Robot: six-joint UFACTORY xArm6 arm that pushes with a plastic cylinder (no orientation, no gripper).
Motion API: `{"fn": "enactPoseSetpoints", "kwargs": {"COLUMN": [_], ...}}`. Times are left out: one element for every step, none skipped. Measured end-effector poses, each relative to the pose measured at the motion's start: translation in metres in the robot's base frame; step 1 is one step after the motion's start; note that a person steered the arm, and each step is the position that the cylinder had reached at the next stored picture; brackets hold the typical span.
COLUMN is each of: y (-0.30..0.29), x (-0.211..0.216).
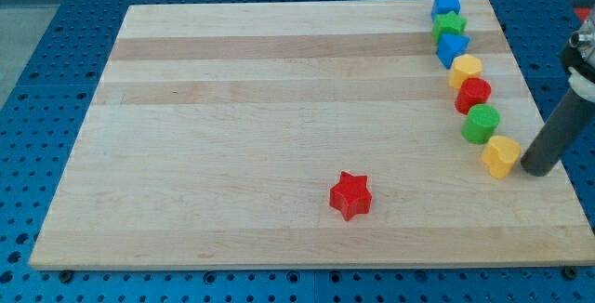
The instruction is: Slide the red star below the heart
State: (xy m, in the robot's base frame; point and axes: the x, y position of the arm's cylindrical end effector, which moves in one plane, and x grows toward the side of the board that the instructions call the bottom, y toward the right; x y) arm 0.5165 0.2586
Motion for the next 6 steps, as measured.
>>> {"fn": "enactPoseSetpoints", "kwargs": {"y": [-0.007, -0.011, -0.013, -0.013, -0.013, -0.013], "x": [0.000, 0.000, 0.000, 0.001, 0.001, 0.024]}}
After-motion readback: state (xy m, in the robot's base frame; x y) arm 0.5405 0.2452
